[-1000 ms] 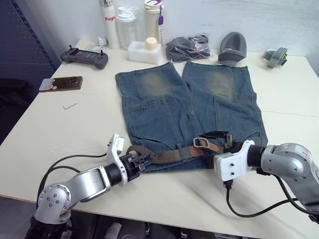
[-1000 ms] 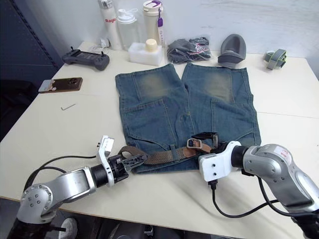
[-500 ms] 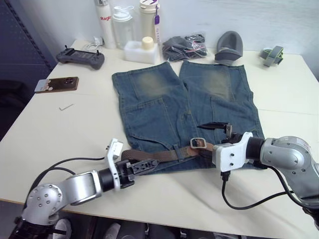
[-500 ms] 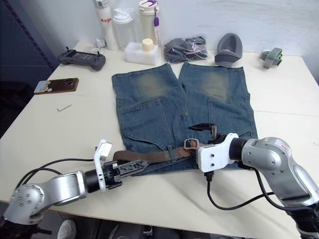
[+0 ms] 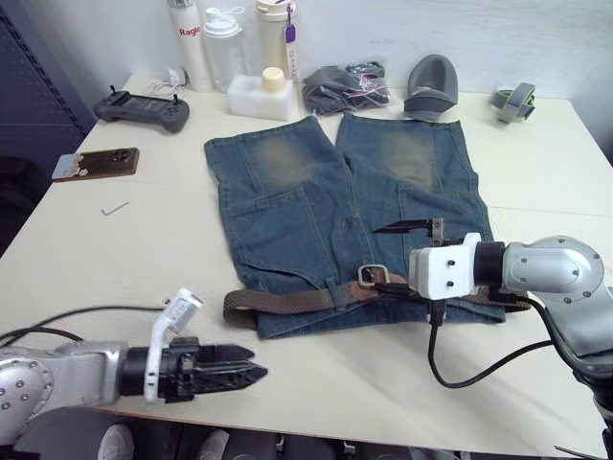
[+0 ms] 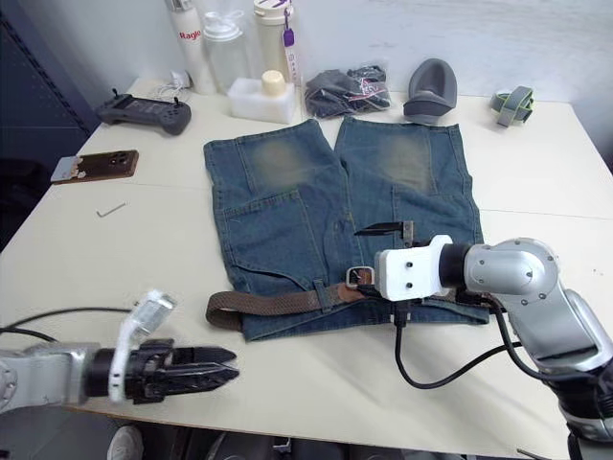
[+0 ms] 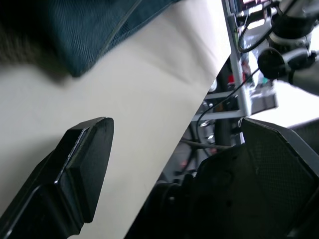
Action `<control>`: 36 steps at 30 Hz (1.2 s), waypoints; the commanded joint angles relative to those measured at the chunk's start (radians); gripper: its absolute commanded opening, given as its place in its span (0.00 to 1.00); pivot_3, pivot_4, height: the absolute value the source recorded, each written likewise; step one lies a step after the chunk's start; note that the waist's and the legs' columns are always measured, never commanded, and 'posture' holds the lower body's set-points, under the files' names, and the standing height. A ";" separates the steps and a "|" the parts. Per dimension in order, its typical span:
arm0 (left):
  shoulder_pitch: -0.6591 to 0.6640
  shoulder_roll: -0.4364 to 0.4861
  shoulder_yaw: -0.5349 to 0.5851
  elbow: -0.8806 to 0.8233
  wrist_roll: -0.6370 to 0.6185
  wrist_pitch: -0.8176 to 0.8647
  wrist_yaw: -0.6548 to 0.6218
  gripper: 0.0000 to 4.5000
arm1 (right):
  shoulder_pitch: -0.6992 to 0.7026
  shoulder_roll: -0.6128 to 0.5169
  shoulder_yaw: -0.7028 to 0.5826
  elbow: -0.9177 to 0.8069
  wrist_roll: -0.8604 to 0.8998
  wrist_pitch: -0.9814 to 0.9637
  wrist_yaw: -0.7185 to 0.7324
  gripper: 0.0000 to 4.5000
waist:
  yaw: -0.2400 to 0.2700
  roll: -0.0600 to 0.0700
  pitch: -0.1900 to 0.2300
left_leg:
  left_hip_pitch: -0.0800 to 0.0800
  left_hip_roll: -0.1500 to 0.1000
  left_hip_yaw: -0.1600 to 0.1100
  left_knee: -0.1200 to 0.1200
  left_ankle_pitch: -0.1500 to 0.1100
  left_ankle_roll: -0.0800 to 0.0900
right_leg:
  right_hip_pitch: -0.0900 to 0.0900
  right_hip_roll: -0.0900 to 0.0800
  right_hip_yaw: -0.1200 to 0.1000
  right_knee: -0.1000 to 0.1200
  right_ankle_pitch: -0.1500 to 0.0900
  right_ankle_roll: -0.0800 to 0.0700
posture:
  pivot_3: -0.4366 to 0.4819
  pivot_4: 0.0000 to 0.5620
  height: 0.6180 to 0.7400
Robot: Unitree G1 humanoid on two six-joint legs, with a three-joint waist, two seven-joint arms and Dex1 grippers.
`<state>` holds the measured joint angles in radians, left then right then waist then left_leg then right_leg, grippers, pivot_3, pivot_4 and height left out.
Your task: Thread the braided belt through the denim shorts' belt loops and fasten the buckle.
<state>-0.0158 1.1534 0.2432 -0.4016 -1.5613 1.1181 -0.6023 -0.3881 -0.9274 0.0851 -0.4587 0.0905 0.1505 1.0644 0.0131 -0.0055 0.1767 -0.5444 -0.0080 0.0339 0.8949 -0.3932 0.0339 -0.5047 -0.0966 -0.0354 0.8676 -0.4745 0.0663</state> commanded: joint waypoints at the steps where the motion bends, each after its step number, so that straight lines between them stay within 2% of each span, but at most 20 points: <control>1: -0.416 0.150 0.071 0.284 0.037 -0.016 -0.220 0.98 | -0.015 -0.017 -0.024 -0.047 0.040 0.069 0.010 1.00 | 0.009 -0.008 0.004 | -0.004 0.001 -0.005 0.001 0.003 -0.004 | -0.008 0.000 -0.006 0.000 0.003 -0.007 | 0.48 0.27 0.31; 3: -0.611 0.108 -0.024 0.353 0.143 -0.032 -0.221 0.98 | 0.005 -0.023 -0.034 -0.076 0.045 0.130 -0.004 1.00 | 0.008 -0.002 0.002 | -0.007 0.002 -0.006 -0.002 0.006 -0.005 | -0.007 -0.001 -0.011 -0.003 0.005 -0.012 | 0.48 0.27 0.31; 5: -0.762 0.035 -0.113 0.411 0.297 -0.093 -0.232 0.98 | 0.031 -0.013 -0.055 -0.102 0.068 0.185 -0.027 1.00 | 0.009 0.007 -0.001 | -0.003 0.001 -0.001 -0.004 0.005 0.004 | 0.001 -0.006 -0.011 -0.005 0.006 -0.010 | 0.48 0.27 0.31; 6: -0.817 0.005 -0.160 0.443 0.372 -0.111 -0.255 0.98 | 0.041 -0.008 -0.062 -0.115 0.076 0.205 -0.035 1.00 | 0.010 0.008 -0.001 | 0.000 0.000 0.002 -0.005 0.004 0.006 | 0.003 -0.009 -0.011 -0.005 0.008 -0.006 | 0.48 0.27 0.31; 7: -0.849 -0.018 -0.200 0.464 0.439 -0.136 -0.281 0.98 | 0.051 -0.007 -0.067 -0.129 0.082 0.228 -0.043 1.00 | 0.010 0.007 0.000 | -0.001 -0.001 0.002 -0.005 0.005 0.007 | 0.002 -0.010 -0.012 -0.004 0.014 0.007 | 0.48 0.27 0.31; 8: -0.874 -0.036 -0.242 0.479 0.502 -0.157 -0.325 0.98 | 0.064 -0.011 -0.070 -0.148 0.089 0.256 -0.048 1.00 | 0.009 0.005 0.001 | -0.001 -0.001 0.002 -0.005 0.005 0.007 | 0.002 -0.010 -0.013 -0.004 0.014 0.010 | 0.48 0.27 0.31; 11: -0.894 -0.057 -0.383 0.474 0.685 -0.235 -0.489 0.98 | 0.093 -0.039 -0.065 -0.193 0.085 0.279 -0.041 1.00 | 0.002 0.000 0.004 | -0.005 -0.001 0.002 -0.005 0.006 0.005 | -0.002 -0.010 -0.014 -0.003 0.014 0.011 | 0.48 0.27 0.31; 15: -0.892 -0.116 -0.524 0.466 0.908 -0.384 -0.597 0.98 | 0.133 -0.076 -0.059 -0.214 -0.012 0.174 -0.067 1.00 | -0.008 0.000 0.004 | -0.006 -0.001 0.002 -0.006 0.007 0.005 | -0.003 -0.011 -0.014 -0.004 0.014 0.011 | 0.48 0.27 0.31; 19: -0.946 -0.247 -0.545 0.519 0.972 -0.402 -0.641 0.98 | 0.163 -0.063 -0.024 -0.202 -0.122 0.050 -0.124 1.00 | -0.001 -0.001 0.005 | -0.005 -0.001 0.002 -0.006 0.009 0.004 | -0.003 -0.011 -0.015 -0.004 0.016 0.013 | 0.48 0.27 0.31; 25: -0.983 -0.409 -0.577 0.671 1.160 -0.585 -0.638 0.98 | 0.206 -0.023 0.038 -0.158 -0.304 -0.145 -0.228 1.00 | 0.002 -0.001 0.005 | -0.005 -0.001 0.002 -0.005 0.012 0.005 | -0.002 -0.012 -0.015 -0.003 0.017 0.017 | 0.48 0.27 0.31; 28: -0.970 -0.447 -0.589 0.712 1.221 -0.653 -0.670 0.79 | 0.219 -0.009 0.031 -0.159 -0.322 -0.165 -0.237 1.00 | 0.002 -0.001 0.005 | -0.005 -0.001 0.002 -0.005 0.012 0.005 | -0.003 -0.012 -0.015 -0.002 0.017 0.017 | 0.48 0.27 0.31; 35: -0.932 -0.515 -0.602 0.791 1.357 -0.793 -0.665 0.07 | 0.233 0.002 0.007 -0.152 -0.335 -0.186 -0.243 1.00 | 0.003 -0.001 0.005 | -0.005 -0.001 0.002 -0.004 0.013 0.004 | -0.003 -0.012 -0.016 0.001 0.017 0.017 | 0.48 0.27 0.31; 36: -0.923 -0.523 -0.603 0.789 1.364 -0.797 -0.671 0.00 | 0.236 0.001 0.005 -0.149 -0.336 -0.188 -0.242 1.00 | 0.003 -0.001 0.005 | -0.005 -0.001 0.002 -0.004 0.013 0.004 | -0.003 -0.012 -0.016 0.001 0.017 0.017 | 0.48 0.27 0.31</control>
<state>-0.9450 0.6346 -0.3668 0.4010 -0.2148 0.3453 -1.2664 -0.1515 -0.9294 0.1218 -0.5929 -0.2378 -0.0223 0.8313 0.0164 -0.0066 0.1816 -0.5492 -0.0089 0.0362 0.8904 -0.3799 0.0376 -0.5080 -0.1085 -0.0510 0.8683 -0.4570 0.0830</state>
